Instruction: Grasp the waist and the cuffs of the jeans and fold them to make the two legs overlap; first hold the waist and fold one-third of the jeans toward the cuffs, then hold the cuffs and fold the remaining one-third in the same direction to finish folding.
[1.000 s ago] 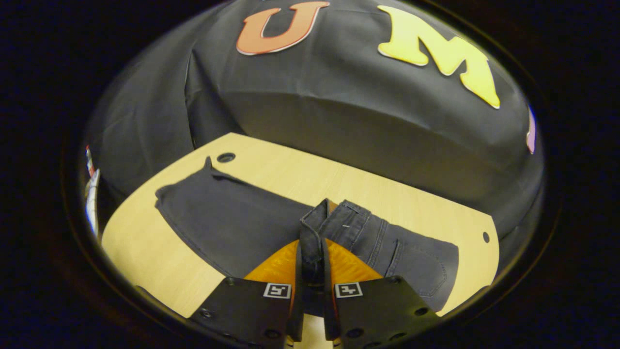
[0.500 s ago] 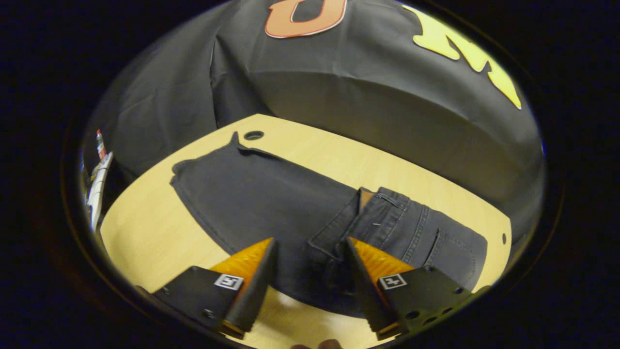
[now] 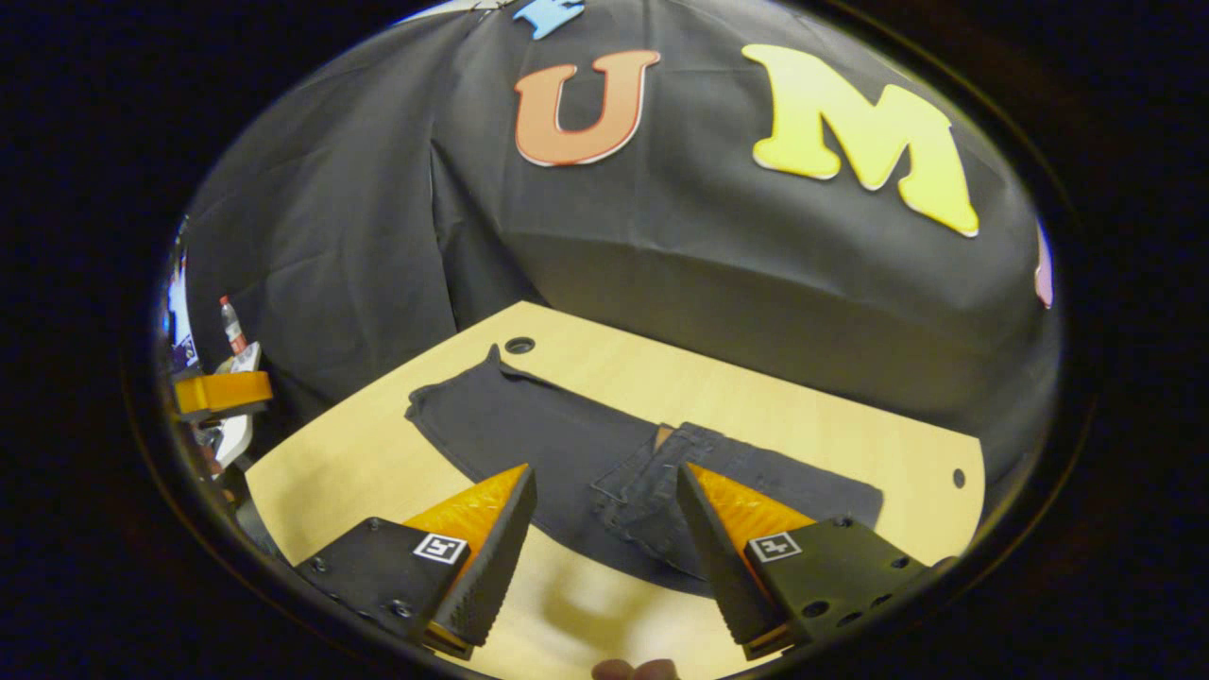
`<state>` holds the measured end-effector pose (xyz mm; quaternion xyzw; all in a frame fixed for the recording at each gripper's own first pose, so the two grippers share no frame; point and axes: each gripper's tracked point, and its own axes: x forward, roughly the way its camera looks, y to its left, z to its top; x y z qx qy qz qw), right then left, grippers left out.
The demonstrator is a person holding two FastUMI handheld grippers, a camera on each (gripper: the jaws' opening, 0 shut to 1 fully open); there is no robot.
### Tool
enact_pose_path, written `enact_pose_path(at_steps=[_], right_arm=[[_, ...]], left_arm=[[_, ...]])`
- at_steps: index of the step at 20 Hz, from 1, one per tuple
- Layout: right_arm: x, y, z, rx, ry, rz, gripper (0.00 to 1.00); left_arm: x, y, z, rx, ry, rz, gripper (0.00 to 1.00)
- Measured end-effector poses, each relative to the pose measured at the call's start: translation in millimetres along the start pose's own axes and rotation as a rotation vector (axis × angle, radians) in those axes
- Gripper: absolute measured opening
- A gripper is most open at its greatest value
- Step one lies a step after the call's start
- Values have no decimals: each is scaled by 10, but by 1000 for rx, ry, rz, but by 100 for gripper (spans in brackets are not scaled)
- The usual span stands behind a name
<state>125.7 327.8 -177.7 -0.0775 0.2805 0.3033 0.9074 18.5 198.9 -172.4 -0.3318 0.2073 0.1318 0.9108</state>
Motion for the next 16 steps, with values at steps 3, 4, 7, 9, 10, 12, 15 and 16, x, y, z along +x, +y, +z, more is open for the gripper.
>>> enact_pose_path(at_steps=[3, 4, 7, 9, 10, 12, 15, 16], right_arm=[[-546, -381, -74, -4, 15, -44, 90], [-704, -511, -115, 10, 21, -65, 92], [-1081, -853, -263, 68, 22, -147, 90], [-1320, -1016, -385, 38, 35, -195, 93], [-1410, -1058, -441, 23, 43, -210, 94], [-1591, -1130, -524, 11, 52, -231, 94], [-1792, -1224, -581, 69, 43, -255, 95], [-1832, -1281, -619, 95, 49, -269, 94]], left_arm=[[311, -37, -115, -100, 73, -50, 99], [408, -86, -158, -138, 98, -72, 99], [697, -157, -323, -211, 164, -104, 99], [868, -201, -402, -271, 196, -117, 99], [953, -230, -420, -315, 210, -126, 99], [1158, -243, -478, -419, 232, -127, 99], [1386, -189, -495, -614, 259, -108, 98], [1448, -154, -498, -645, 262, -98, 98]])
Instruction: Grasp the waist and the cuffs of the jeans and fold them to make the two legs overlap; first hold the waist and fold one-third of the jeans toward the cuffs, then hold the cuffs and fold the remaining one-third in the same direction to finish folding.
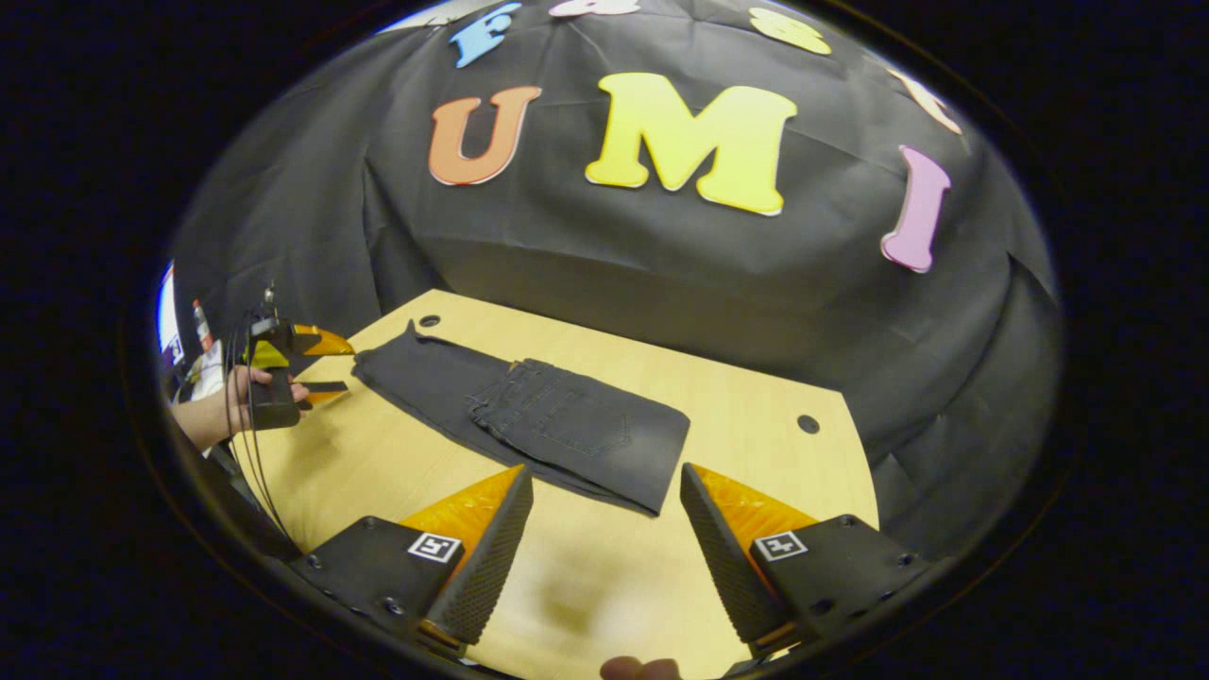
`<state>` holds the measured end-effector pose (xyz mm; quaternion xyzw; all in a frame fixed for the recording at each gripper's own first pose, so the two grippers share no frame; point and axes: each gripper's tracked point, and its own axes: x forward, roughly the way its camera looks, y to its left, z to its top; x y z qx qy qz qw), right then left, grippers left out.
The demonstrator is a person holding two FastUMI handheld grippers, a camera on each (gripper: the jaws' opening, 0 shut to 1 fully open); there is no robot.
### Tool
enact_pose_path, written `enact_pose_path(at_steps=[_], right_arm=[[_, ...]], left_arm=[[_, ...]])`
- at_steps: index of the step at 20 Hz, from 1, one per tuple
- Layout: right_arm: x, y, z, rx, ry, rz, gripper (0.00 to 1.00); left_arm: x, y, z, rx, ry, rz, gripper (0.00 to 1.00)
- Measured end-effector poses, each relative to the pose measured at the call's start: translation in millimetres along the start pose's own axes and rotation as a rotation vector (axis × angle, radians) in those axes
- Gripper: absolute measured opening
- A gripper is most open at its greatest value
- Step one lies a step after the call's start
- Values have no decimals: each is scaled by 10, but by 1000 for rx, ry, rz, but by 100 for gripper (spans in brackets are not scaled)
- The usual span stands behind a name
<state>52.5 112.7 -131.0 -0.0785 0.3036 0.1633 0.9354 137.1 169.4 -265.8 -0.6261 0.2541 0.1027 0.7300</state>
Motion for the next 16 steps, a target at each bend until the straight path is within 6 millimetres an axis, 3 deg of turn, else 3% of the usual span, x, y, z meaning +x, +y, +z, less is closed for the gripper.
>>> enact_pose_path(at_steps=[3, 5, 11, 15, 16], right_arm=[[-54, -157, -44, 94, 11, -26, 97], [-77, -262, -63, 131, 14, -44, 96], [-95, -294, -105, 148, 24, -52, 94], [-95, -337, -237, 174, 50, -66, 94], [-84, -358, -259, 188, 56, -72, 96]], left_arm=[[128, 144, 22, -16, 8, 47, 98], [178, 121, 64, -18, 0, 57, 98], [413, 7, 166, -22, -27, 77, 98], [541, -7, 200, -51, -49, 66, 100], [563, 23, 188, -66, -49, 69, 82]])
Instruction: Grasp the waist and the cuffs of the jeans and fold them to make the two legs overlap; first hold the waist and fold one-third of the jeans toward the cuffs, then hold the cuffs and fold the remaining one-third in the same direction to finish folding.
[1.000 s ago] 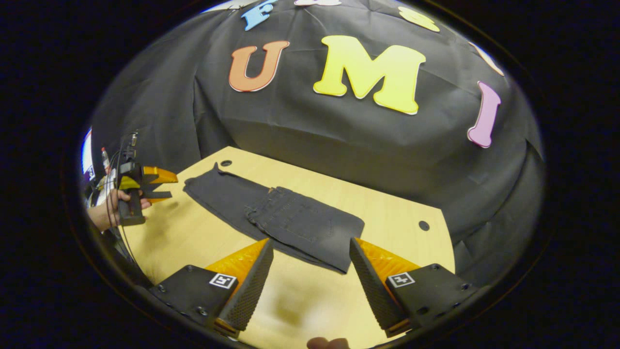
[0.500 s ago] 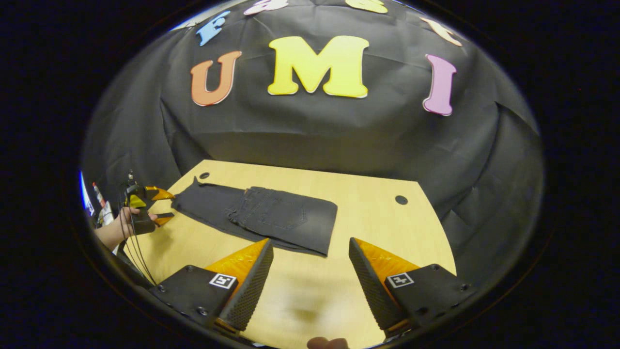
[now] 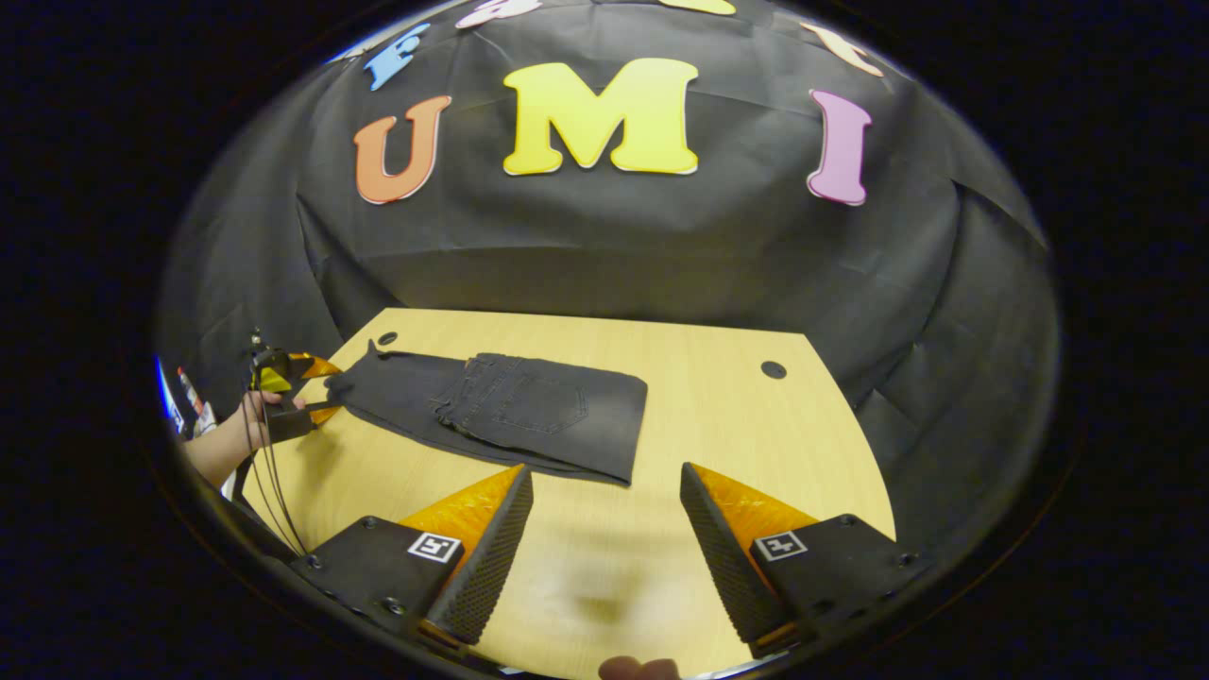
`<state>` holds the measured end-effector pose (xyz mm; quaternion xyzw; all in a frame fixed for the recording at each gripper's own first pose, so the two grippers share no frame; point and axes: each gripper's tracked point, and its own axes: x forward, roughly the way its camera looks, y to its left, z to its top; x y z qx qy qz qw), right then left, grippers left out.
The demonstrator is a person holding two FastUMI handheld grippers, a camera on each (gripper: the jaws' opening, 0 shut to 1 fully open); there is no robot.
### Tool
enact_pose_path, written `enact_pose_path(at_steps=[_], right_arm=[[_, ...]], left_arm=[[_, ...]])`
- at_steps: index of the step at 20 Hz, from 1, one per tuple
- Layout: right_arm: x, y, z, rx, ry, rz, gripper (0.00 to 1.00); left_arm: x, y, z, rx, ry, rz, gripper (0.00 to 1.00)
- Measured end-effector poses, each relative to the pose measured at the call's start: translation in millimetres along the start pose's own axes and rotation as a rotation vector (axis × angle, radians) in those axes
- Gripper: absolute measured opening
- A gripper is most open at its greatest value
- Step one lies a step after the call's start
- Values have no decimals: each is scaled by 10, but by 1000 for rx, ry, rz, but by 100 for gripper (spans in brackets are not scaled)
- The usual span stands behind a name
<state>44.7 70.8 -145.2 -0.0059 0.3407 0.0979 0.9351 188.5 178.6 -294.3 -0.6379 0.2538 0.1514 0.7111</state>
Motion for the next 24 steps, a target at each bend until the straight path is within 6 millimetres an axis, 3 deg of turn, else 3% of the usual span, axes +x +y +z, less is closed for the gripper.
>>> enact_pose_path(at_steps=[1, 2, 4, 5, 6, 7, 8, 12, 19, 24], right_arm=[[12, -27, -18, 12, 5, -6, 96], [10, -45, -28, 22, 10, -11, 94], [12, -76, -51, 33, 16, -22, 96], [8, -84, -48, 34, 17, -27, 96], [7, -89, -42, 37, 15, -30, 96], [-14, -98, -41, 40, 16, -31, 96], [-27, -106, -38, 44, 13, -31, 96], [-75, -157, -18, 45, 0, -44, 97], [-302, -401, 97, 61, -75, -86, 94], [-481, -585, 62, 85, -105, -97, 94]], left_arm=[[28, 5, 15, -25, -4, -9, 72], [74, -17, 16, -78, -9, -18, 79], [128, -93, 53, -162, -14, -44, 60], [152, -60, 22, -152, -6, -27, 67], [173, 21, -21, -130, -2, -9, 49], [169, 37, -16, -118, -6, -5, 21], [194, 40, -11, -100, -4, 8, 23], [96, -131, -5, -22, -3, -10, 13], [-250, -852, -155, 257, -21, -128, 8], [-533, -1386, -476, 425, -11, -213, 7]])
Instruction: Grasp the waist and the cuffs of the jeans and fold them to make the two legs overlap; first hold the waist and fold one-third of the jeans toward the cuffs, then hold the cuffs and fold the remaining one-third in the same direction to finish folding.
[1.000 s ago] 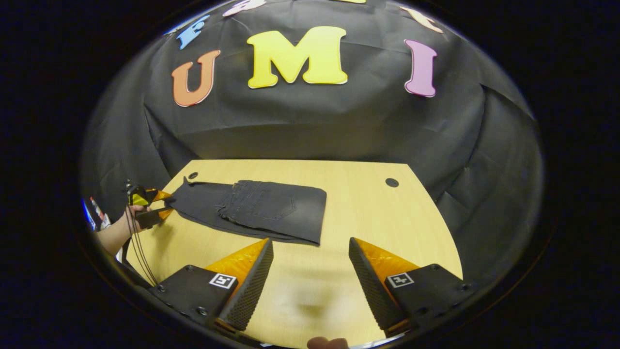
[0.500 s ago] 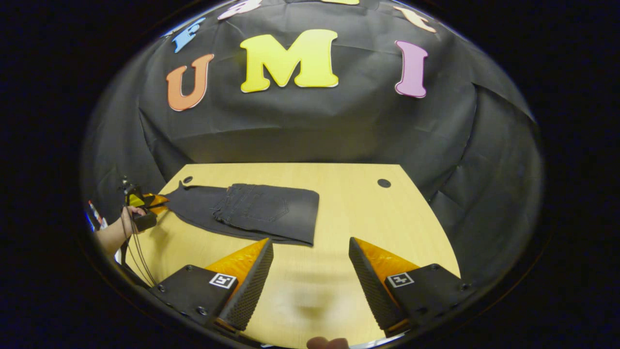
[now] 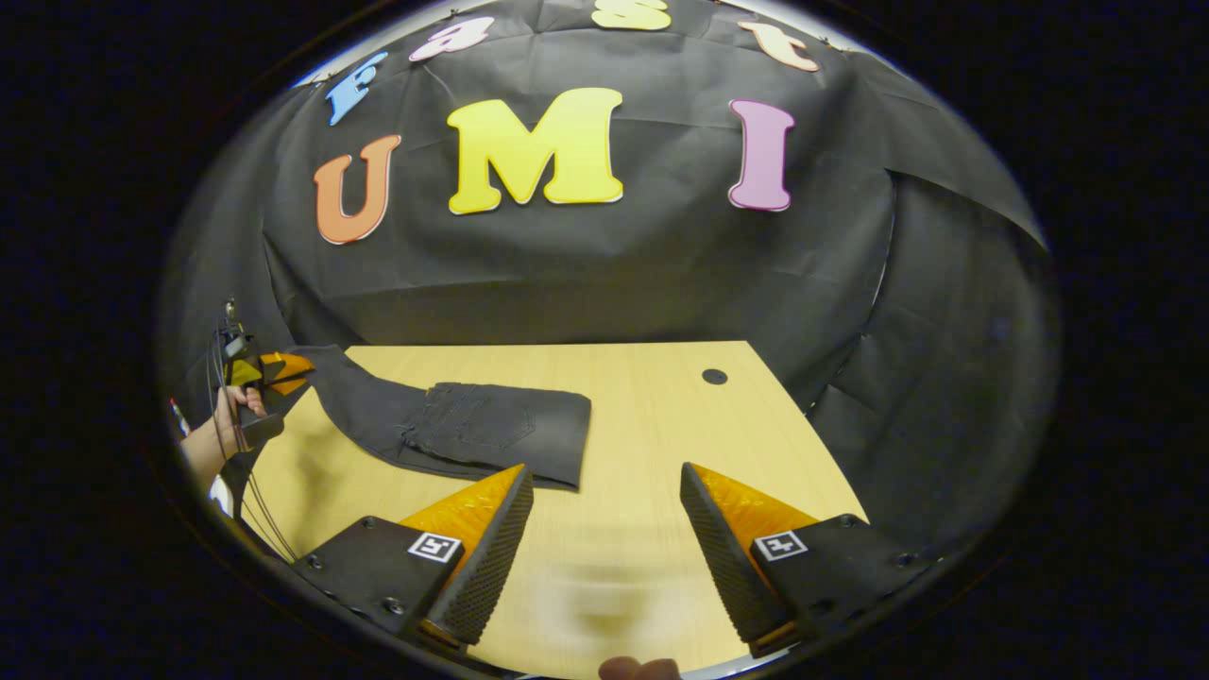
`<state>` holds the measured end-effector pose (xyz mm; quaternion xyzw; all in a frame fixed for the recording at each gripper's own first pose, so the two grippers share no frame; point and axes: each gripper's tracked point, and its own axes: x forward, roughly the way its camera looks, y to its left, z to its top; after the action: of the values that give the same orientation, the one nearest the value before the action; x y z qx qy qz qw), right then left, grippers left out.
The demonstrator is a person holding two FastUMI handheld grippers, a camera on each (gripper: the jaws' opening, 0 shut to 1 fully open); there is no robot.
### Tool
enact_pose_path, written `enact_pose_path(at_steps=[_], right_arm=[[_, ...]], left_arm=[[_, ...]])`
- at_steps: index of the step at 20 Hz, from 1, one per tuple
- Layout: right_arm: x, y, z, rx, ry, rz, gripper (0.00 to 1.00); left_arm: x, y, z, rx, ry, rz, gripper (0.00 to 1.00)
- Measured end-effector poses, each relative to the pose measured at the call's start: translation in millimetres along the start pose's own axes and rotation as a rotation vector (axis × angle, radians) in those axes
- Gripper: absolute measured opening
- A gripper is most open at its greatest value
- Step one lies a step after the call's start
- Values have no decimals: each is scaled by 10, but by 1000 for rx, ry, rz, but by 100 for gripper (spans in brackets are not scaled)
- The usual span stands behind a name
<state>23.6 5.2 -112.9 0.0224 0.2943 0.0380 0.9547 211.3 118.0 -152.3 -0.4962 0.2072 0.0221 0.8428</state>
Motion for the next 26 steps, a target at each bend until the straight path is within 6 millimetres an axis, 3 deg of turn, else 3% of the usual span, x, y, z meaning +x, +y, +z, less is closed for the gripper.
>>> enact_pose_path(at_steps=[7, 13, 18, 22, 26], right_arm=[[-143, -284, 0, 60, -37, -21, 94], [-277, -580, -7, 97, -67, -63, 96], [-423, -967, -140, 162, -75, -119, 96], [-588, -1417, -280, 220, -76, -191, 96], [-626, -1736, -455, 279, -77, -268, 94]], left_arm=[[-149, -959, -330, 198, 23, -118, 7], [-223, -1562, -868, 311, 72, -185, 8], [-173, -1859, -1439, 415, 130, -200, 8], [-16, -1948, -1909, 526, 149, -178, 7], [128, -1961, -2399, 649, 175, -166, 8]])
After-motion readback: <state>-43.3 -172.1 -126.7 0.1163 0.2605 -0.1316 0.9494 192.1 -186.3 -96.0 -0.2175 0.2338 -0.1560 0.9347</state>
